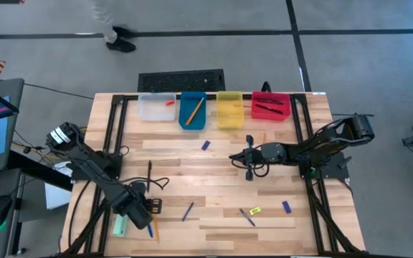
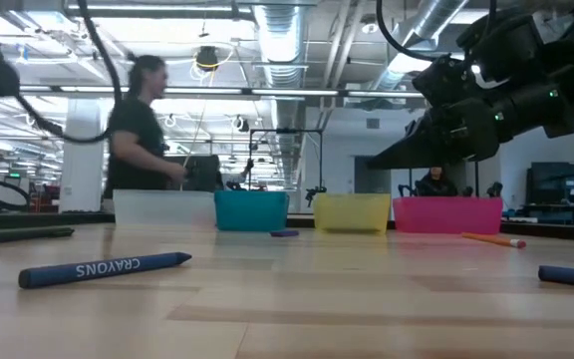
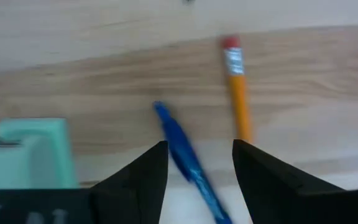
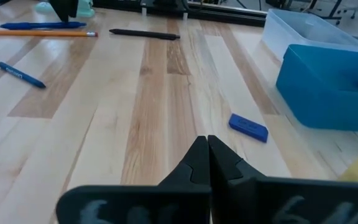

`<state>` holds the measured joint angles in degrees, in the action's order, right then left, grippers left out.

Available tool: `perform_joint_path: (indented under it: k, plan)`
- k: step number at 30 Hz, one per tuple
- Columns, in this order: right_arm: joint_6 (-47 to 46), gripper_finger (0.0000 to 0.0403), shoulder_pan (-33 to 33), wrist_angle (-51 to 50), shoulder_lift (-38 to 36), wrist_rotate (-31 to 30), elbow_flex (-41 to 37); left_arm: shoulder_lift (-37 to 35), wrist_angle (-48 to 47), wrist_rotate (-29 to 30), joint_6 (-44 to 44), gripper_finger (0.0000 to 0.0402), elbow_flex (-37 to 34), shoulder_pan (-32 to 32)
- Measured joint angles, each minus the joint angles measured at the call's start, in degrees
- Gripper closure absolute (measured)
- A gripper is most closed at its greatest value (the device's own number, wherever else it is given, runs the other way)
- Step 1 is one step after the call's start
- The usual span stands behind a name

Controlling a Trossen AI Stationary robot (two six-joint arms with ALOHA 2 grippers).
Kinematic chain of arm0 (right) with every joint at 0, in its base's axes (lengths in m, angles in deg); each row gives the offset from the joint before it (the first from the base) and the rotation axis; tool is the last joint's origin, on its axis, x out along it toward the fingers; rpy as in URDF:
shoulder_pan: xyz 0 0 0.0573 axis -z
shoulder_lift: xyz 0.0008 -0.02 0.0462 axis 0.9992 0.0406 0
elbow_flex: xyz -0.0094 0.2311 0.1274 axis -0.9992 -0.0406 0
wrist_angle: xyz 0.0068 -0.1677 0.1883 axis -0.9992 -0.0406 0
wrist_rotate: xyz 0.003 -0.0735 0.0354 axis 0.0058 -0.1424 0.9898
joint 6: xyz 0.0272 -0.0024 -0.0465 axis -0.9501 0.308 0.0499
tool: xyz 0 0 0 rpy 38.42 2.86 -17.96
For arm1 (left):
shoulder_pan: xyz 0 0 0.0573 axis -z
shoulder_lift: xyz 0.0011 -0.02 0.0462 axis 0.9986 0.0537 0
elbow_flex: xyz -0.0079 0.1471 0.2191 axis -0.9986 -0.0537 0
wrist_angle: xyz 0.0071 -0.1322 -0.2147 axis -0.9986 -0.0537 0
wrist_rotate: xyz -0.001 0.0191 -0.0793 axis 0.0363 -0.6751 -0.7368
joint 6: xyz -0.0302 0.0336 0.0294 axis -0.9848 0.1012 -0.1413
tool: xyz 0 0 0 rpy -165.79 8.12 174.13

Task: Sort crayons/erasers/pens/pencils in bins
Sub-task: Put the blue pen into the red bin

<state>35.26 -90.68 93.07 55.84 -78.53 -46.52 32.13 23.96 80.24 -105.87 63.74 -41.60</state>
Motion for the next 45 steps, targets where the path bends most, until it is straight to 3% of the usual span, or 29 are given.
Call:
perform_joint_path:
  k: [12, 29, 35, 45]
  plan:
    - [0.02, 0.0401, 0.04, -0.21, 0.0, 0.0, -0.02, -0.23, 5.87, -1.4, 0.07, 0.025, -5.45, -0.42]
    - [0.0, 0.0401, 0.04, -0.63, 0.0, 0.0, -0.02, -0.15, 5.34, -2.09, 5.6, 0.0375, -5.86, -0.55]
    - [0.0, 0.0401, 0.04, -0.63, 0.0, 0.0, -0.02, -0.99, 4.96, -1.8, 7.82, 0.038, -5.88, -0.55]
    - [0.0, 0.0401, 0.03, -0.63, 0.0, 0.0, -0.02, -9.35, -7.67, 8.75, 13.45, 0.0384, -4.63, -1.71]
